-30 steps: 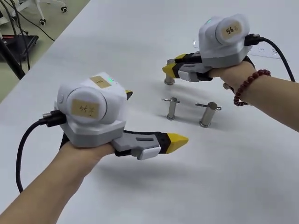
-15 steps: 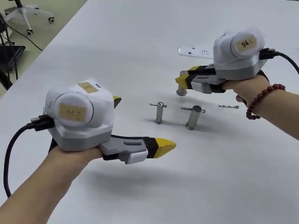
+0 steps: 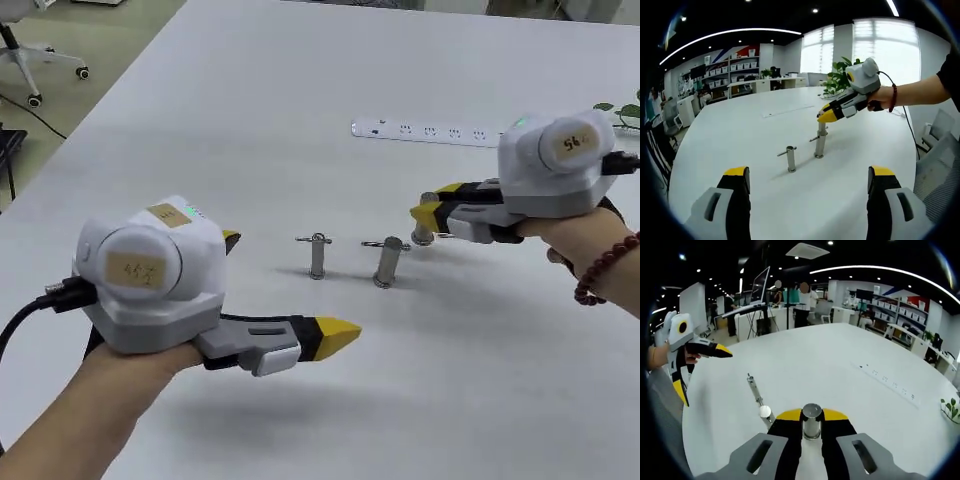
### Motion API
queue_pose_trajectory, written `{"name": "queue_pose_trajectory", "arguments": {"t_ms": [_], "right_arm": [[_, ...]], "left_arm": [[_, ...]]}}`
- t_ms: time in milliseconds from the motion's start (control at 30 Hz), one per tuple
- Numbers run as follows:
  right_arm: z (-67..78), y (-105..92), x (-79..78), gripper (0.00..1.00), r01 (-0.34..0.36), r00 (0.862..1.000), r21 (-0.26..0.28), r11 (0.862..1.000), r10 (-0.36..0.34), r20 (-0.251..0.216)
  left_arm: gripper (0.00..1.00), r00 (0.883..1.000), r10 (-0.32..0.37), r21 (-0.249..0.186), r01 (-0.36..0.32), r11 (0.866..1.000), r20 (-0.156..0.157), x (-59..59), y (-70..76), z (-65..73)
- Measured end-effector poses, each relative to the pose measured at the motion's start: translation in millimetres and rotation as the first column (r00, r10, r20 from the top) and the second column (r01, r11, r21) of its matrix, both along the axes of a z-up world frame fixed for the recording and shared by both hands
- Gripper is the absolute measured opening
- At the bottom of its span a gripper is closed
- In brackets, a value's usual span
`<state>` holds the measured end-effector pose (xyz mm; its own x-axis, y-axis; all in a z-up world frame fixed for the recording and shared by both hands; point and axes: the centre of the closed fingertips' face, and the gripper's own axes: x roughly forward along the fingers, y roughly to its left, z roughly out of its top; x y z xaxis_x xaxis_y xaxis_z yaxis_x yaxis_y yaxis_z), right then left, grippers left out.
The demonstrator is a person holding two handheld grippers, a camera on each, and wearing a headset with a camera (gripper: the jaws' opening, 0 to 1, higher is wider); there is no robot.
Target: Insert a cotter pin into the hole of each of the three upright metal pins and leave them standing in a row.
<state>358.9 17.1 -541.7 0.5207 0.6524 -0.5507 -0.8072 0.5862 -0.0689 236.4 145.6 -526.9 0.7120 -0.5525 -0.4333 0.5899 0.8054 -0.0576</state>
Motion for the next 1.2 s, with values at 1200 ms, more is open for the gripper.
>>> {"name": "queue_pose_trajectory", "arguments": {"t_ms": [1200], "right_arm": [[-13.0,-16.6,-84.7,0.08,0.129,0.991,0.074,0.989,-0.127,-0.037]], "left_arm": [[0.97,0.999,0.020,0.014,-0.020,1.000,0.036,-22.6,0.5,2.0]]}}
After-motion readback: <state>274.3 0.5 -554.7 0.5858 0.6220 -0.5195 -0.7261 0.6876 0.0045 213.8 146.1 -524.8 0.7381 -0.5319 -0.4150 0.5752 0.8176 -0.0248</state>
